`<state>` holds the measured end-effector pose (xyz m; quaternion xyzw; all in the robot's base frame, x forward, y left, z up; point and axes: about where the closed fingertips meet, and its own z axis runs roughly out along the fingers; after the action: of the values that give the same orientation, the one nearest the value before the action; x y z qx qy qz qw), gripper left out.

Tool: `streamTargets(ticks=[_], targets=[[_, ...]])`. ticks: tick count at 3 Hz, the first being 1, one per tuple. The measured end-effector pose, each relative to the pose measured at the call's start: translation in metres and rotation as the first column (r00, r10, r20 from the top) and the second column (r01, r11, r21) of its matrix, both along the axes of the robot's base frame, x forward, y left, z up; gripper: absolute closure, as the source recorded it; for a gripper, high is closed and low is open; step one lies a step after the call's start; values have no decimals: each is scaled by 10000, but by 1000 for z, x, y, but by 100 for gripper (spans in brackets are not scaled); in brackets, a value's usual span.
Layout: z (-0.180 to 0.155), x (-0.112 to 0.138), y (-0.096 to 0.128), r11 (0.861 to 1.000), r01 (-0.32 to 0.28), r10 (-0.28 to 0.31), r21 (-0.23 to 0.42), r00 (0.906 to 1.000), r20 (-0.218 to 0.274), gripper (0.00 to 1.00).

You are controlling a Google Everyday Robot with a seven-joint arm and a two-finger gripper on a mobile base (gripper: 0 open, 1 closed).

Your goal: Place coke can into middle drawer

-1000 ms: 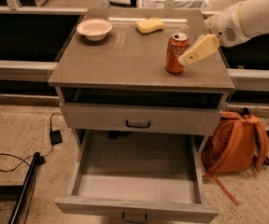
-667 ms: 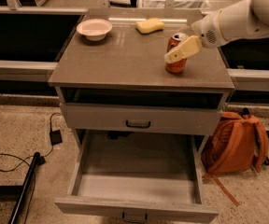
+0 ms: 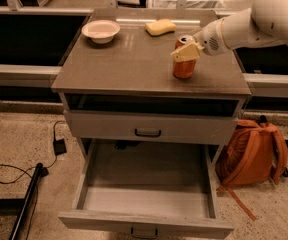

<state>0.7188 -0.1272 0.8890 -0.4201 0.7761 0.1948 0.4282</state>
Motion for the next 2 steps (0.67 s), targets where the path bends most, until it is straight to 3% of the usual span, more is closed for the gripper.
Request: streamTargets(ticks=[1, 2], targets=[[0, -8, 4, 9929, -899, 876, 783, 9956, 328, 70], [10, -57, 11, 9447, -2764, 2614, 1767, 9596, 1037, 94]])
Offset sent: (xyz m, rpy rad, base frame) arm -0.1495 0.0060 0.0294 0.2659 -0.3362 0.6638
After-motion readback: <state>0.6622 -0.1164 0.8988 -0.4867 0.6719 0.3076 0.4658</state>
